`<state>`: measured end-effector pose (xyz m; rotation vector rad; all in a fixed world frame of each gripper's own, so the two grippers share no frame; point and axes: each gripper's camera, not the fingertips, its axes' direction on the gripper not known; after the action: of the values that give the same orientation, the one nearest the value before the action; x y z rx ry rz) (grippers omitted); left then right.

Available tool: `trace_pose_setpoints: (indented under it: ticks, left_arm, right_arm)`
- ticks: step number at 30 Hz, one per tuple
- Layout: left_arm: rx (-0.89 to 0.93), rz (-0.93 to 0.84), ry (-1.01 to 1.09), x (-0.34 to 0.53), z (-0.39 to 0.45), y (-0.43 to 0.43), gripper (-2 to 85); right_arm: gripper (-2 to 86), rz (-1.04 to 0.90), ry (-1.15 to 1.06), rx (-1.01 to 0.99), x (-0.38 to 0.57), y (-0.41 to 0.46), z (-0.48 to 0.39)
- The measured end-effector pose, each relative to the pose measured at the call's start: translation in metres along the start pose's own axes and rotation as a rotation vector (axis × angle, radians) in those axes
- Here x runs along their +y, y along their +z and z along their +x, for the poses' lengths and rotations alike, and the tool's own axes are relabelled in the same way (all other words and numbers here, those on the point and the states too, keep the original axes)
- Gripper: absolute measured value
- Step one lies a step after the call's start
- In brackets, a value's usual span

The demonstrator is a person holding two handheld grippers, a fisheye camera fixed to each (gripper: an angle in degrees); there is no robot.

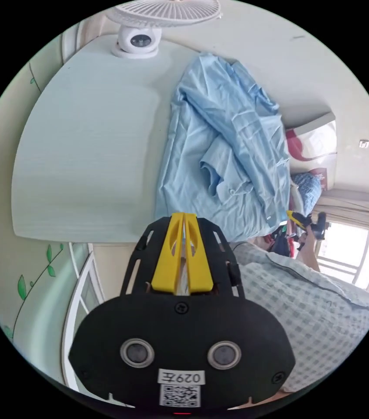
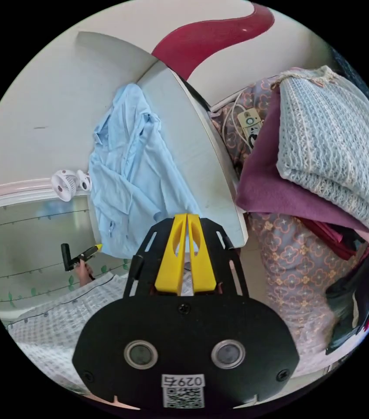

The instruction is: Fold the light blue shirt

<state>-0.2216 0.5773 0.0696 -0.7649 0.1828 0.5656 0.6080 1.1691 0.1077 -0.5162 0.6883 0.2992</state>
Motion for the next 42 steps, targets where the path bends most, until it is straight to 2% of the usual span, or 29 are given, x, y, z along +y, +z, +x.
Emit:
trace_pose_setpoints:
  ticks: [1,5,7,12,16,19,20,23,26,28,31,35,39,42]
  left_arm:
    - [-0.082,-0.065,0.011,-0.001,0.000,0.007,-1.0]
    - [-0.098,-0.038,-0.028,0.009,-0.018,-0.002,-1.0]
    - [-0.061,0.036,-0.079,0.023,-0.029,-0.015,-1.0]
    - [0.062,0.145,-0.052,0.031,-0.021,-0.020,-1.0]
    - [0.128,0.051,-0.018,0.010,-0.018,0.014,-0.9]
    - [0.073,0.006,-0.046,0.013,-0.032,0.020,-0.8]
    - [0.065,0.010,-0.061,0.016,-0.036,0.018,-0.8]
    - [0.075,0.090,-0.097,0.040,-0.056,0.002,0.0]
    - [0.197,0.173,-0.081,0.056,-0.072,-0.005,5.5]
    - [0.275,0.167,-0.096,0.052,-0.082,0.002,12.7]
    - [0.318,0.119,-0.070,0.035,-0.078,0.017,15.1]
    - [0.254,0.047,-0.031,0.016,-0.061,0.029,13.3]
    - [0.127,-0.021,0.016,0.004,-0.045,0.038,8.2]
    - [0.180,-0.064,0.088,0.003,-0.037,0.052,0.2]
  right_arm:
    - [-0.4,-0.002,-0.031,0.000,-0.002,-0.001,0.000]
    - [-0.4,-0.017,-0.021,0.052,-0.004,-0.008,0.002]
    - [-0.4,-0.014,-0.069,0.110,-0.003,-0.011,-0.013]
    - [-0.4,0.001,-0.177,0.201,-0.004,-0.005,-0.054]
    - [-0.4,-0.081,-0.192,0.155,-0.024,0.015,-0.062]
    - [-0.4,-0.093,-0.105,0.390,-0.027,0.009,-0.049]
    - [-0.4,-0.085,-0.103,0.411,-0.026,0.005,-0.046]
    - [-0.2,-0.049,-0.139,0.329,-0.016,-0.019,-0.032]
    - [0.3,-0.049,-0.161,0.100,-0.010,-0.025,-0.015]
    - [1.8,-0.036,-0.160,-0.020,-0.011,-0.021,-0.005]
    - [8.4,-0.001,-0.094,-0.040,-0.017,-0.016,0.004]
    - [8.9,-0.109,-0.104,-0.014,-0.032,0.006,0.003]
    - [2.6,-0.182,-0.118,0.022,-0.037,0.019,0.005]
    - [1.2,-0.160,-0.077,-0.023,-0.028,0.015,0.012]
